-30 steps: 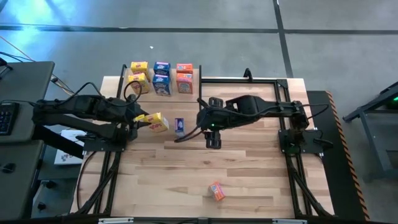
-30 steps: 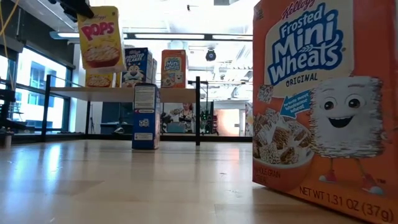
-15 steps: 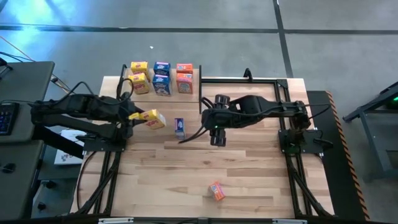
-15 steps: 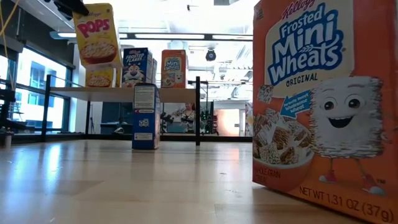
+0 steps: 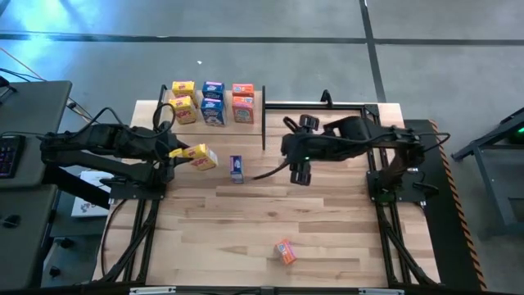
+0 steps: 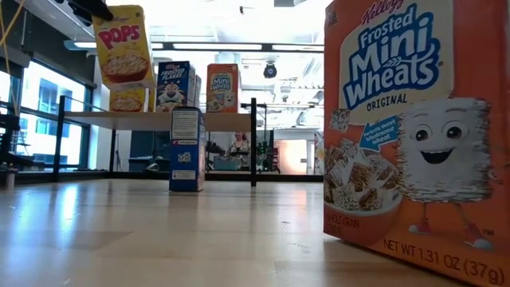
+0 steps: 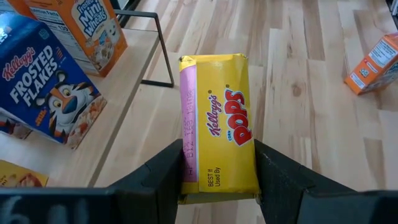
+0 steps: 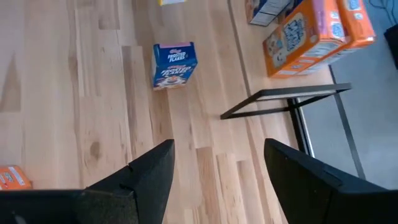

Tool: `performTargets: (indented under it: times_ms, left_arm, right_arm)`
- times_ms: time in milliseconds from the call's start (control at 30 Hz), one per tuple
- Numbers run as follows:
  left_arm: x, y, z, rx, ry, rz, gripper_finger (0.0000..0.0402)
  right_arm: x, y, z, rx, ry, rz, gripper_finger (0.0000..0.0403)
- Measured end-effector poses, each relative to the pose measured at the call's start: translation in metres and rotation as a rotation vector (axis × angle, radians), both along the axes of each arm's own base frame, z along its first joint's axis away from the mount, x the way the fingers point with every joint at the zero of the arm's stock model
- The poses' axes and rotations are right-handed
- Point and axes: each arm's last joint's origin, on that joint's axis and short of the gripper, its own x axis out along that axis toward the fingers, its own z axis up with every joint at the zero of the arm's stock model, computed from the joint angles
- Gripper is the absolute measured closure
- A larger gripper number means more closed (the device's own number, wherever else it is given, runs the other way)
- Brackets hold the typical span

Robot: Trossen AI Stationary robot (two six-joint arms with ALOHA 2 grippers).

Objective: Stack cereal on shelf
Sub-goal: Put the yellow cereal box on the shelf aligned with the other yellow cereal boxes

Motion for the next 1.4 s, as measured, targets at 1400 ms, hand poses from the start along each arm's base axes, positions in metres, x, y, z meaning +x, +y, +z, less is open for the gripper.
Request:
performTargets:
  times_ms: [1400]
  left_arm:
    - [-0.036, 0.012, 0.045, 0.276, 0.182, 0.167, 0.0241]
  right_arm:
    - [-0.109, -0.016, -0.096, 0.235, -0.444, -0.022, 0.0162]
